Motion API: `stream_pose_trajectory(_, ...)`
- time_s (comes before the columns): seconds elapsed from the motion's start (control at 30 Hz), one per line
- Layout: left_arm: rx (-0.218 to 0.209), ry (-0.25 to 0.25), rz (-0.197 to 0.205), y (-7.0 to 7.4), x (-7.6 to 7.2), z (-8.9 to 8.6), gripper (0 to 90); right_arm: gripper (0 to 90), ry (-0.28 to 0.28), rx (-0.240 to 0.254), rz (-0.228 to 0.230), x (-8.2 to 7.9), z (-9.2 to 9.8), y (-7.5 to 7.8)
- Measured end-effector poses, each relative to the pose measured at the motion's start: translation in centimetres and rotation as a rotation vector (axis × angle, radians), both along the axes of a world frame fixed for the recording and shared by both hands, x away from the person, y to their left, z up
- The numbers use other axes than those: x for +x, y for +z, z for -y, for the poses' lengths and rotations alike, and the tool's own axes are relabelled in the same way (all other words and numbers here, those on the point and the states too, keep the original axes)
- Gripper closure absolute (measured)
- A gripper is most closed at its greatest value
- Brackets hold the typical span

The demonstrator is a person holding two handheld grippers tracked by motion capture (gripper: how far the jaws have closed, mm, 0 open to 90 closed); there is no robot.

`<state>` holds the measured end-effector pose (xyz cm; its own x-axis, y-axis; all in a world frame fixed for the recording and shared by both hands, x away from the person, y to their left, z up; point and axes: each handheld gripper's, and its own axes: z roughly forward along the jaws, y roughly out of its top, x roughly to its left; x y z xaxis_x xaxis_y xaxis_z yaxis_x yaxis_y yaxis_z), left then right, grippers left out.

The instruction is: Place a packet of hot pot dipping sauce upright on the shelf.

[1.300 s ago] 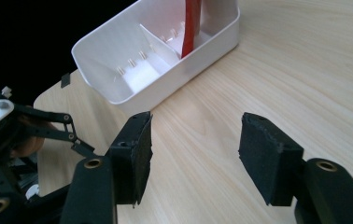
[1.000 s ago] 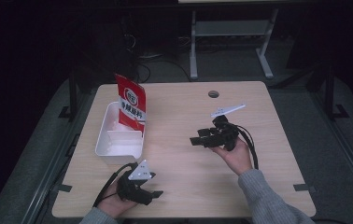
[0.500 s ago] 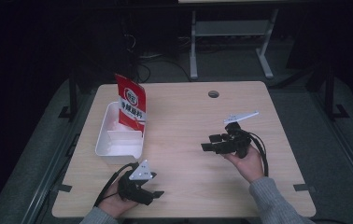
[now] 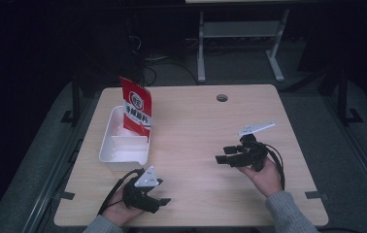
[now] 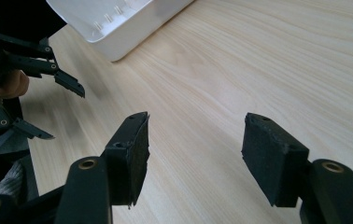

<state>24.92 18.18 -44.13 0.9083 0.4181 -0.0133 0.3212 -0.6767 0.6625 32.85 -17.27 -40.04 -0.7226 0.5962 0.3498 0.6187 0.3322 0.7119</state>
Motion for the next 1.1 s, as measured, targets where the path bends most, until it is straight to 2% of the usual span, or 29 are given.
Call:
stream_pose_trajectory(0.3,-0.003,0.001,-0.001,0.0,0.0,0.0,30.6,39.9,-0.006,-0.013,-0.01,-1.0,0.7,-0.8)
stream_pose_trajectory(0.7,-0.004,0.001,-0.003,-0.1,0.0,0.1,30.6,39.9,-0.036,0.016,-0.025,-2.2,2.4,-1.9)
stream_pose_trajectory(1.1,-0.001,-0.002,-0.004,-0.1,0.1,0.1,30.6,39.7,-0.044,0.018,-0.034,-3.5,3.1,-2.9)
